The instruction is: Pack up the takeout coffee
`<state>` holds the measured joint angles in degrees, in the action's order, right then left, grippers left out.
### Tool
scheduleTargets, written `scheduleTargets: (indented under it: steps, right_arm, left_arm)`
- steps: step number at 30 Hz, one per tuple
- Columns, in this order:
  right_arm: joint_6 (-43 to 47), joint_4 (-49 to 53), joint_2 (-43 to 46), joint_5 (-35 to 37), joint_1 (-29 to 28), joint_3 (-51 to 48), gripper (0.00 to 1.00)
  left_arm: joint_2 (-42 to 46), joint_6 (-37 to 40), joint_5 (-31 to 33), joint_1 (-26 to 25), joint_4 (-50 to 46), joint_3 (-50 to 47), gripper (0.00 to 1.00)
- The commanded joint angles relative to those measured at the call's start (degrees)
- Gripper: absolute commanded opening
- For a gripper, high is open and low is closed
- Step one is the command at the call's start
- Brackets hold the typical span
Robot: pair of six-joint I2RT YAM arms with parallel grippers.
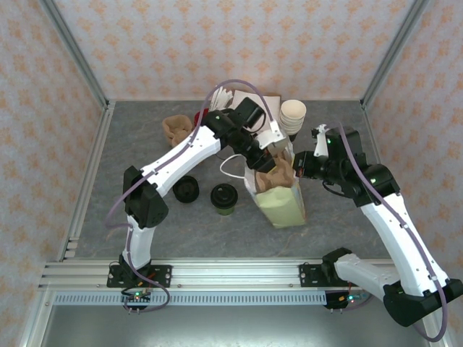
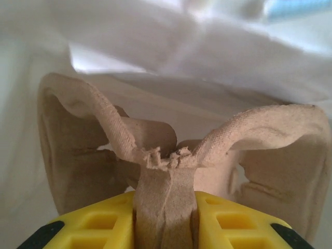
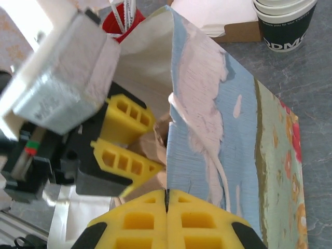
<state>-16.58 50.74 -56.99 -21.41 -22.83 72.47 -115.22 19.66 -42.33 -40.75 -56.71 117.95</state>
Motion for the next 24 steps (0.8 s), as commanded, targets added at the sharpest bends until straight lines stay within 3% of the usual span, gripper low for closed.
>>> scheduleTargets:
  steps: [1,10,24]
  right_arm:
    - [-4.9,-4.5,0.9,1.7,0.2,-1.4,0.00]
    - [-8.6,-7.2,3.3,4.0,0.2,-5.4,0.00]
    - [-9.9,-8.3,5.1,5.4,0.3,-7.9,0.00]
  left_arm:
    - [3.1,1.6,1.7,-0.9,2.4,-0.9,0.29]
    - [5.4,2.9,1.0,-1.4,4.6,-4.1,0.29]
    - [1.4,9.3,12.7,-6.0,-2.7,3.1,0.29]
